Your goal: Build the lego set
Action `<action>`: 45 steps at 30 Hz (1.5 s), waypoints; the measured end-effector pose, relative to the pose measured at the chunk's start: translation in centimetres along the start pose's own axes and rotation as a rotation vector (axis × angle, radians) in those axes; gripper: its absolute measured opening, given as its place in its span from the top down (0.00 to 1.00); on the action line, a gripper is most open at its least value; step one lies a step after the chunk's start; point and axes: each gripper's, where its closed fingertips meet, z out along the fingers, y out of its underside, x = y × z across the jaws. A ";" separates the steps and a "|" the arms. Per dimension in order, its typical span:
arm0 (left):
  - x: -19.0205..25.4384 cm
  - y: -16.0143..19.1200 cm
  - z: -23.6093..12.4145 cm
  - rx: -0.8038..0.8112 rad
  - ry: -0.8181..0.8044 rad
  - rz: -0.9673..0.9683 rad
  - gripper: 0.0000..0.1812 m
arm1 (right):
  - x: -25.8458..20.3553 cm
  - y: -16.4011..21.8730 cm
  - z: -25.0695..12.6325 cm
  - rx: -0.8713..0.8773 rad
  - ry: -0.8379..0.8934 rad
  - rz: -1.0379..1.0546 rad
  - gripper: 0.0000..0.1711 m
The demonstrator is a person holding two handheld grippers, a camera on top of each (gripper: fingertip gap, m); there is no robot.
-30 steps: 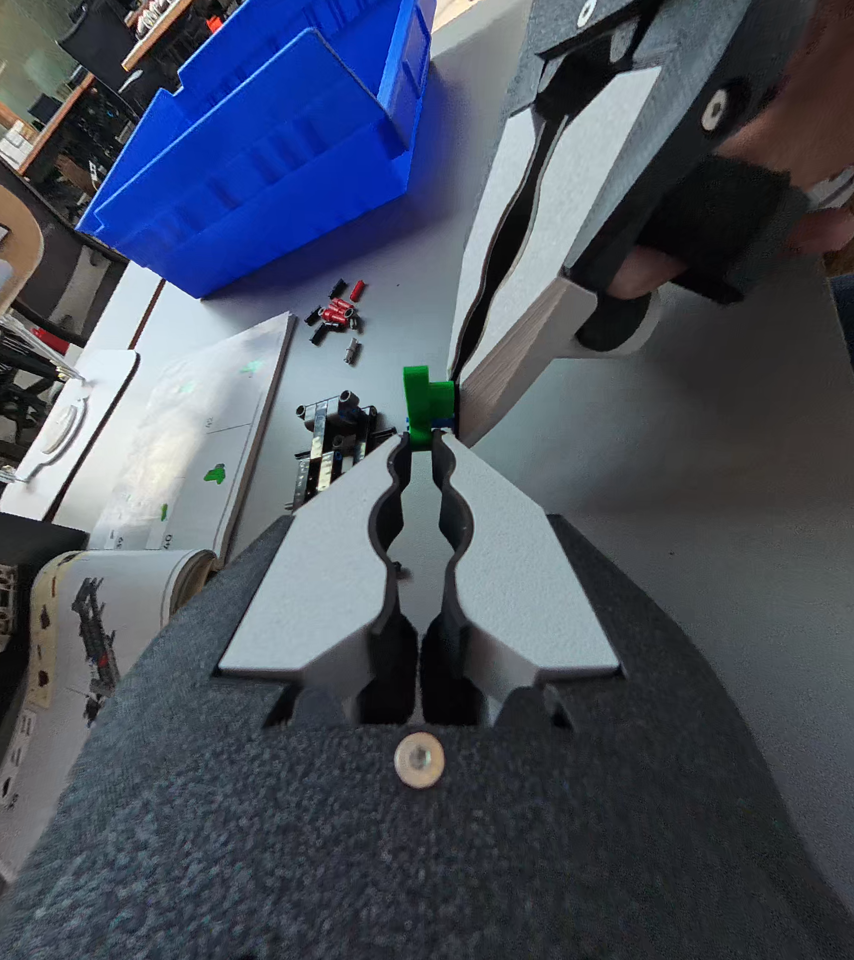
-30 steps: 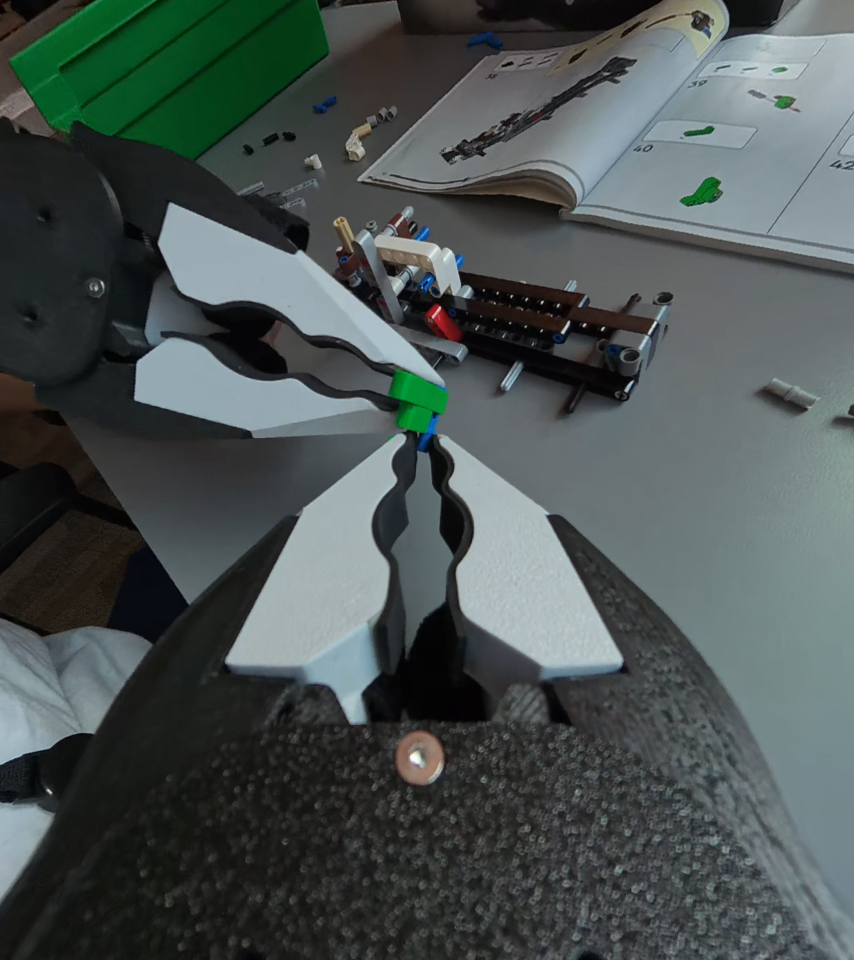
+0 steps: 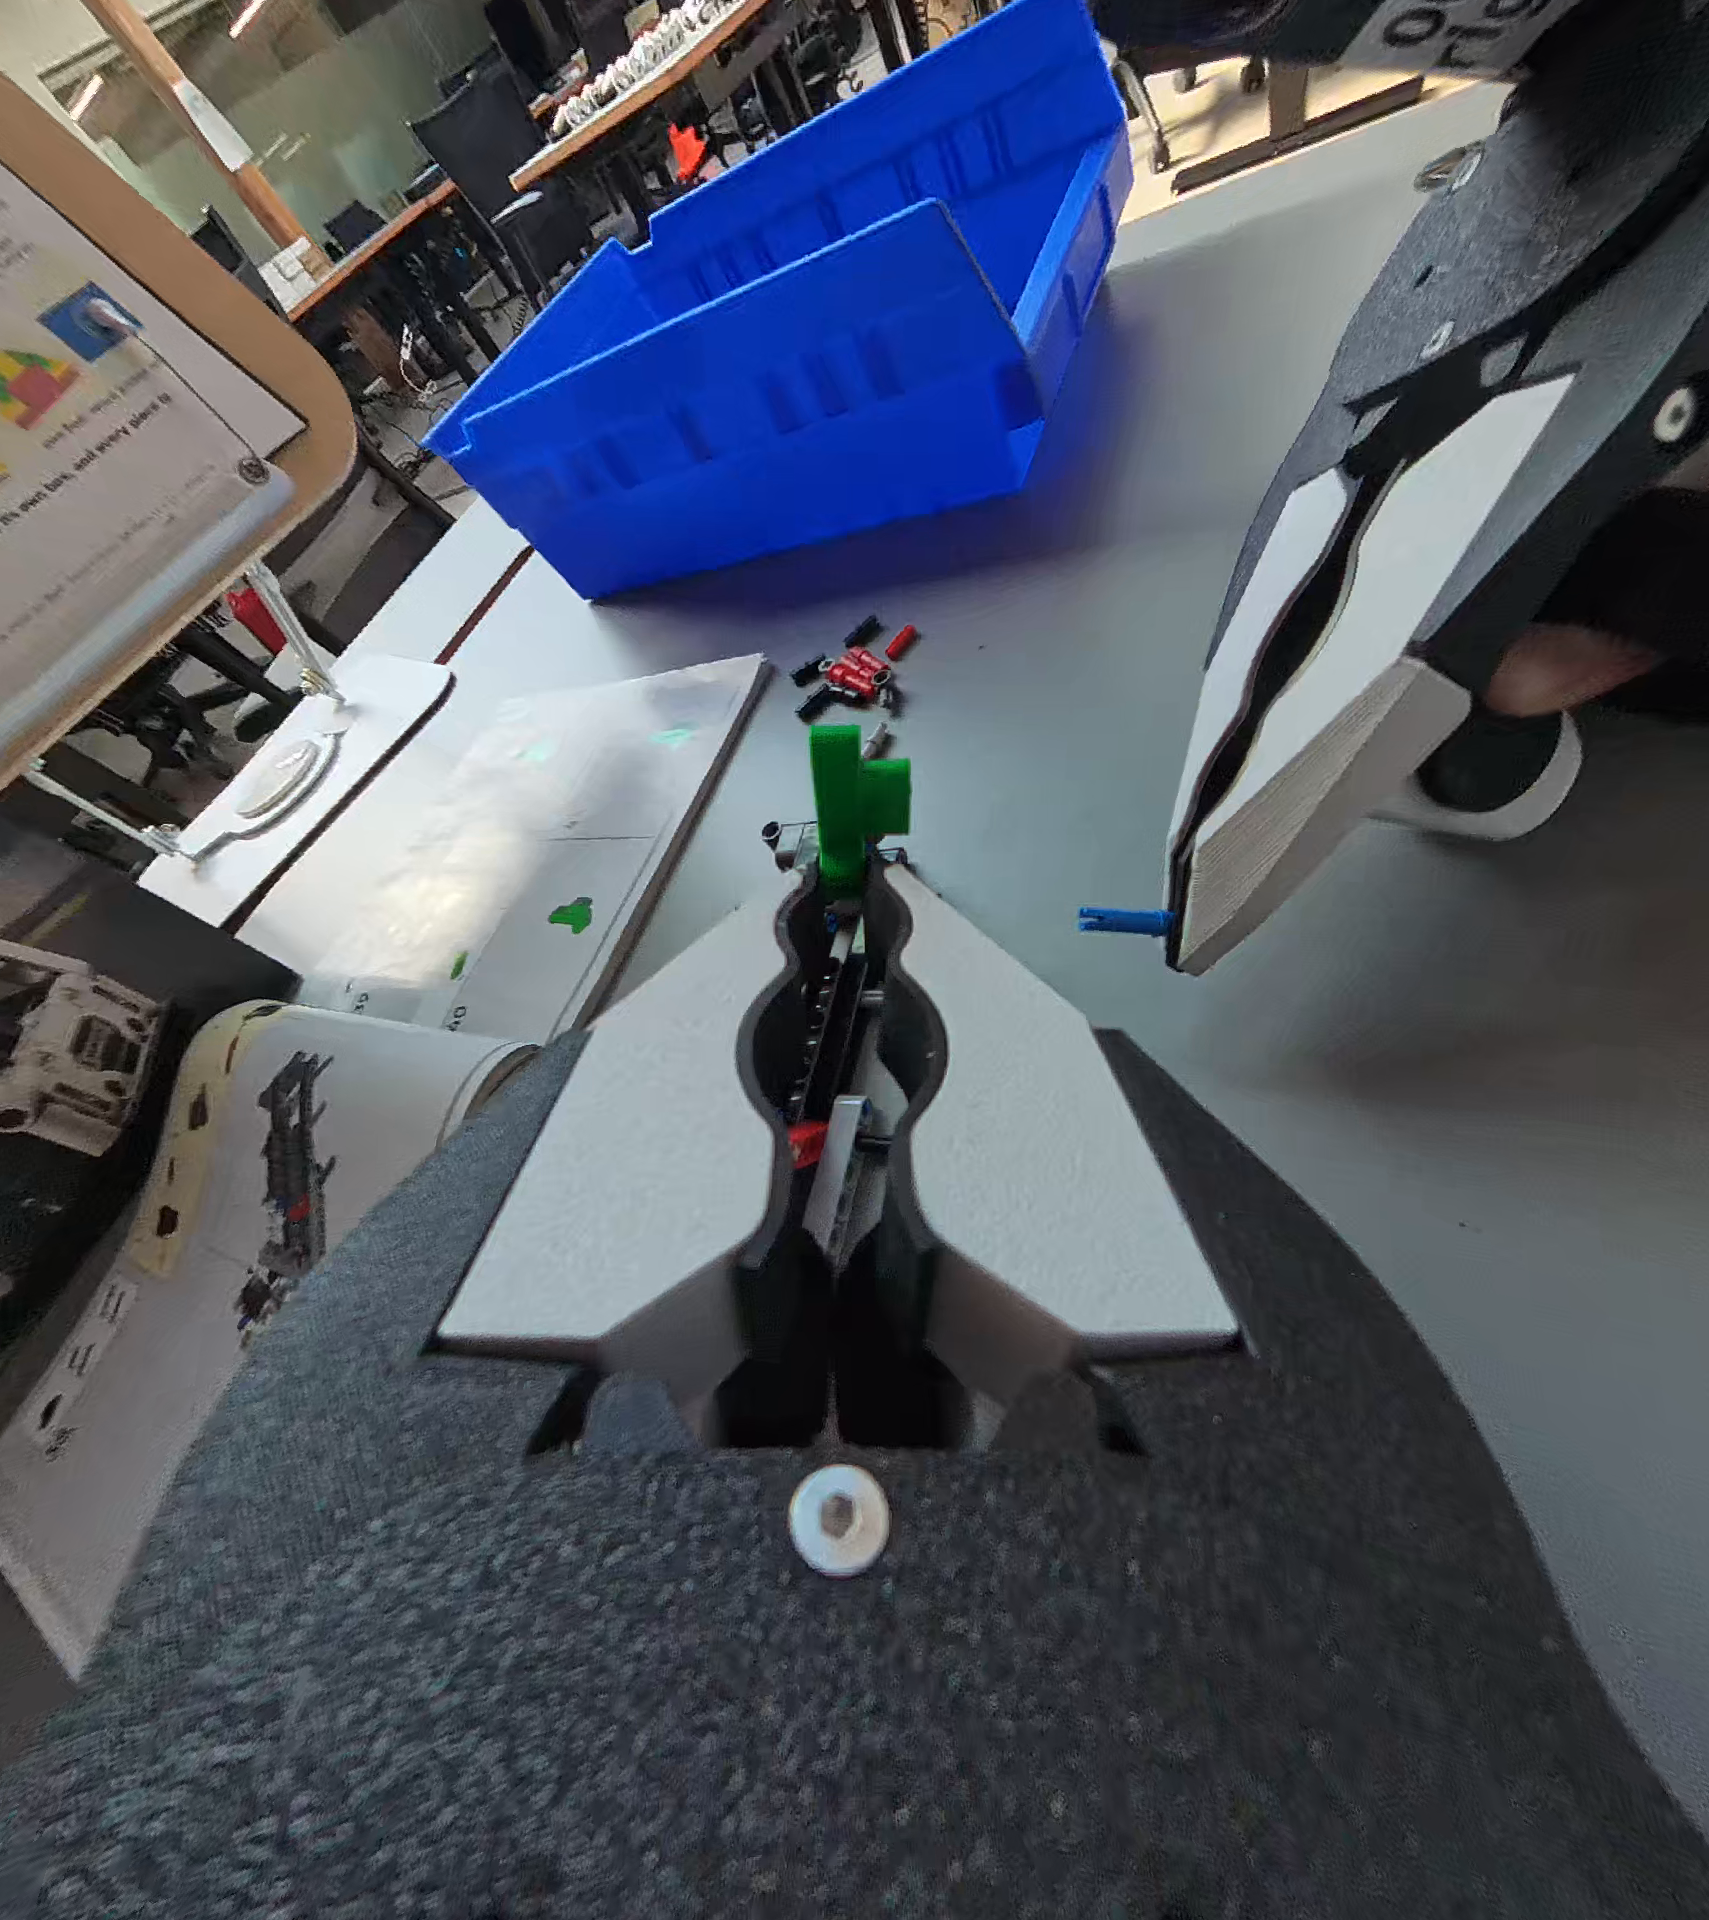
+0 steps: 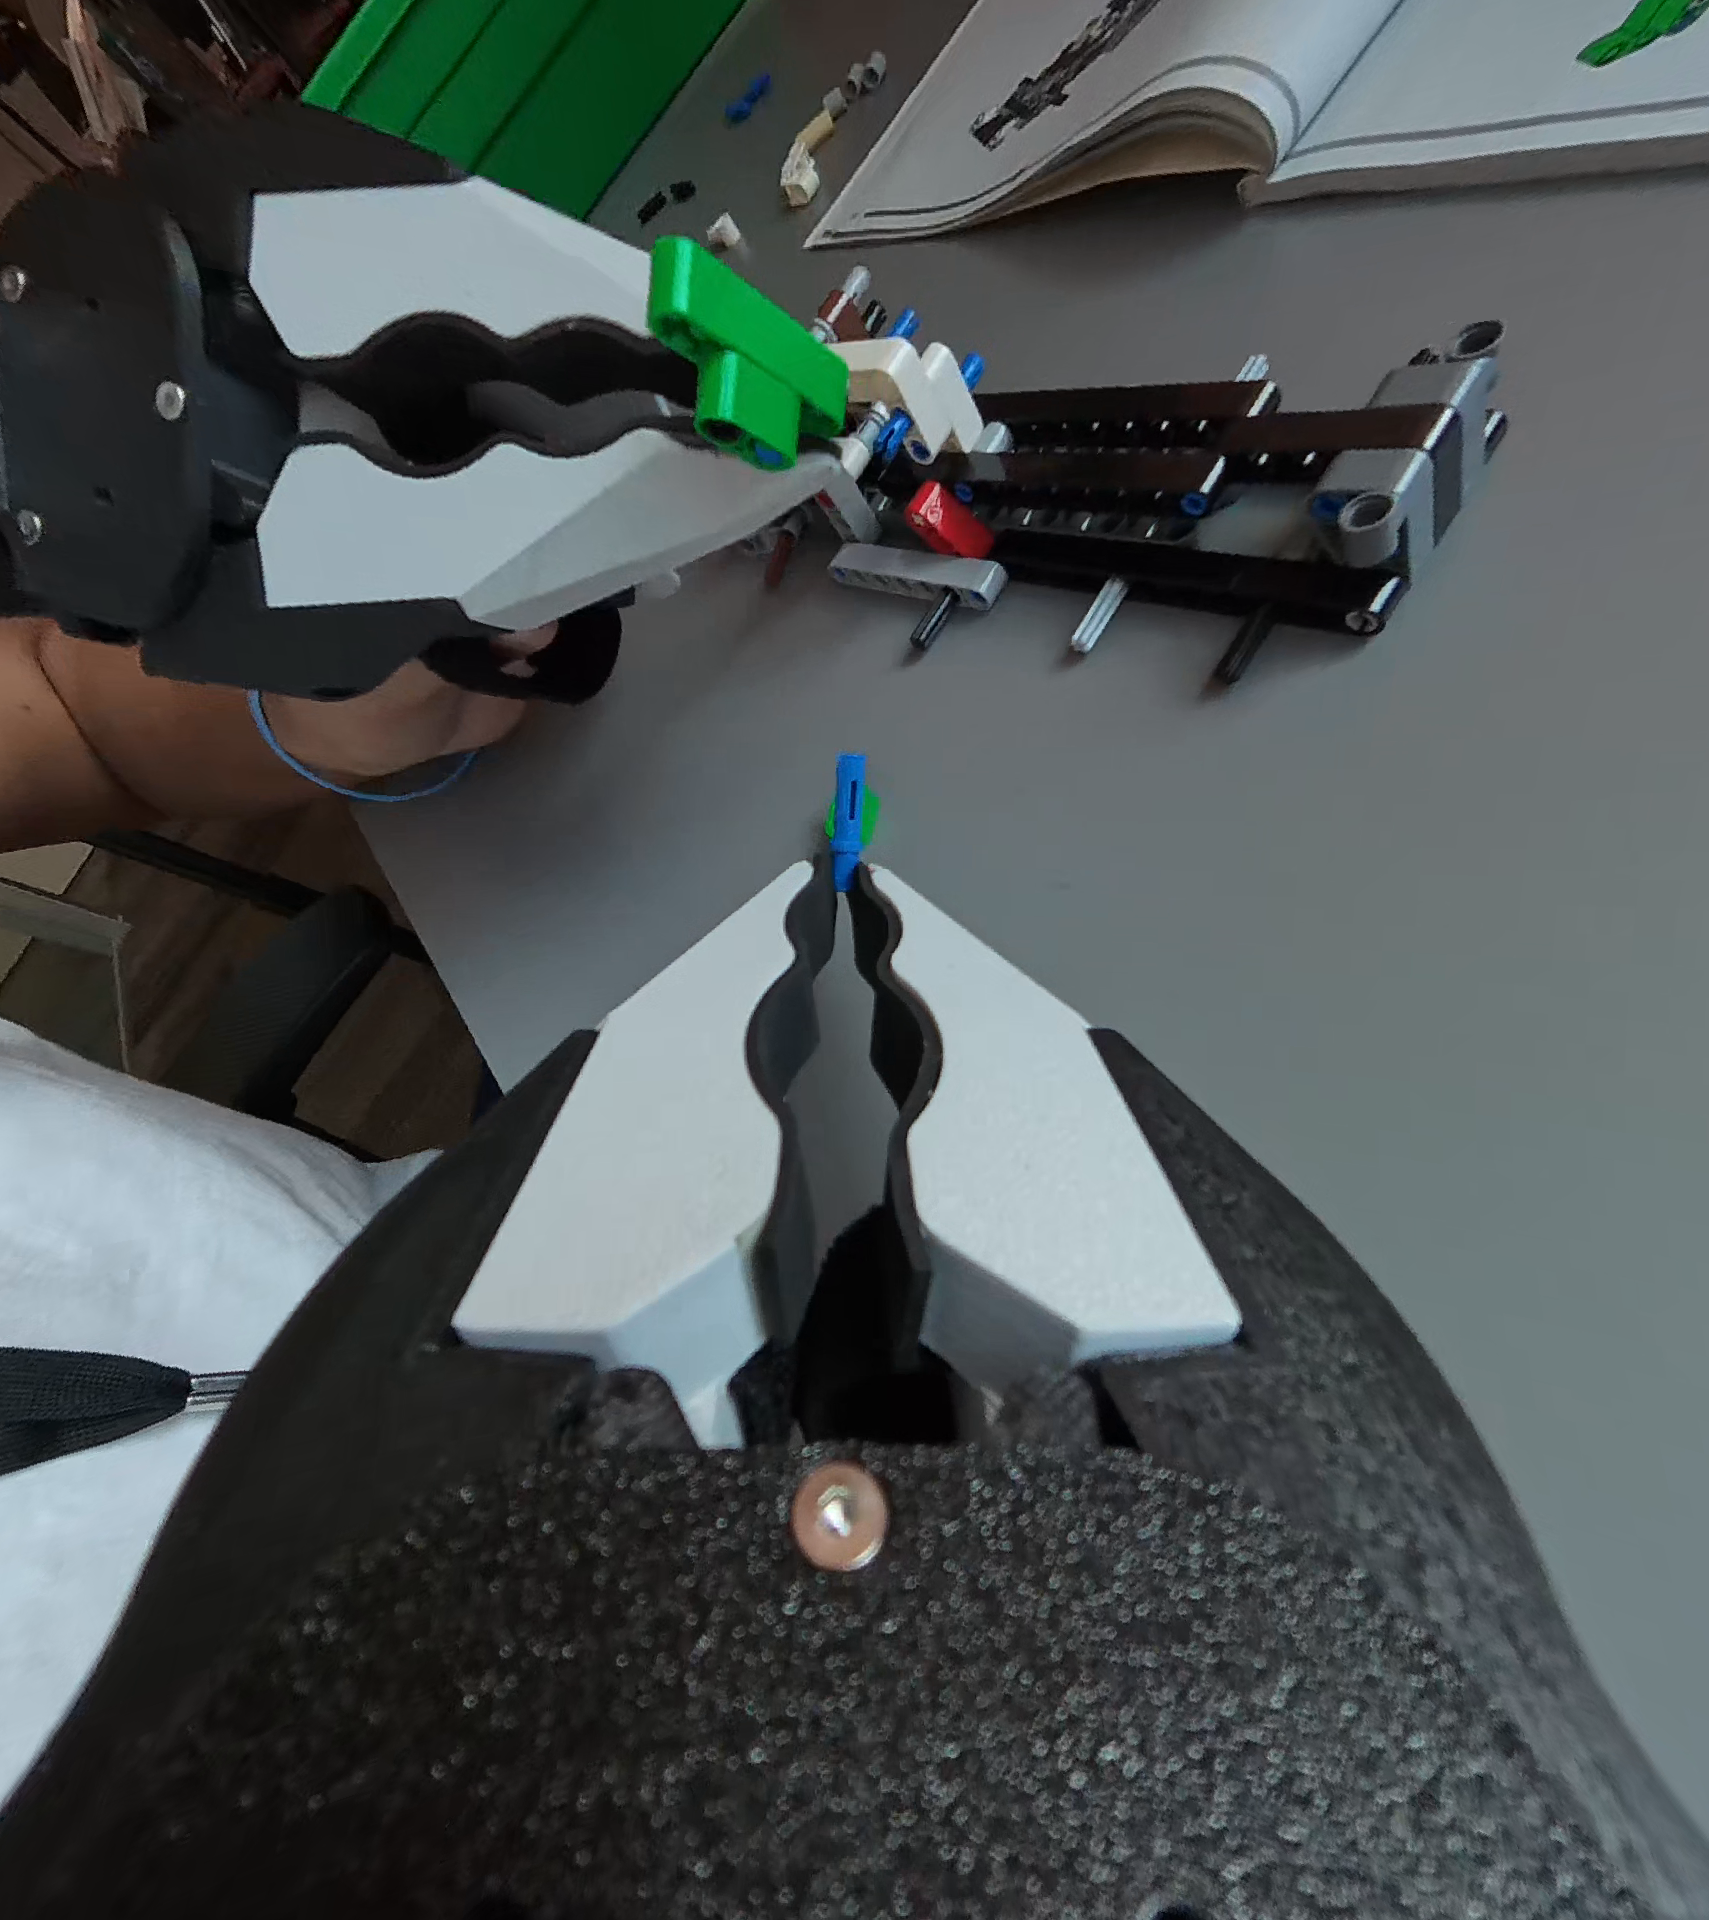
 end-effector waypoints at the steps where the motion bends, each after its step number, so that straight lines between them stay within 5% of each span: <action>1: 0.0 0.2 0.1 -0.010 0.012 0.007 0.97 | -0.2 -0.2 -0.1 0.010 -0.027 0.008 0.99; 12: 4.8 3.3 1.3 -0.202 0.212 0.100 0.97 | 1.7 1.1 -2.2 -0.094 0.021 0.009 0.98; 22: 8.1 3.3 1.7 -0.334 0.376 -0.198 0.97 | 1.2 1.3 -4.4 -0.044 0.017 -0.007 0.98; 28: 8.3 3.2 1.6 -0.314 0.383 -0.170 0.84 | 0.4 2.1 -4.6 -0.096 0.010 -0.009 0.98; 37: 9.4 0.6 -0.5 -0.169 0.398 -0.081 0.85 | -0.8 4.0 -2.8 -0.205 -0.060 0.150 0.98; 45: 9.7 0.6 -0.6 -0.125 0.337 -0.005 0.85 | -1.5 2.9 -1.9 -0.102 -0.150 0.315 0.98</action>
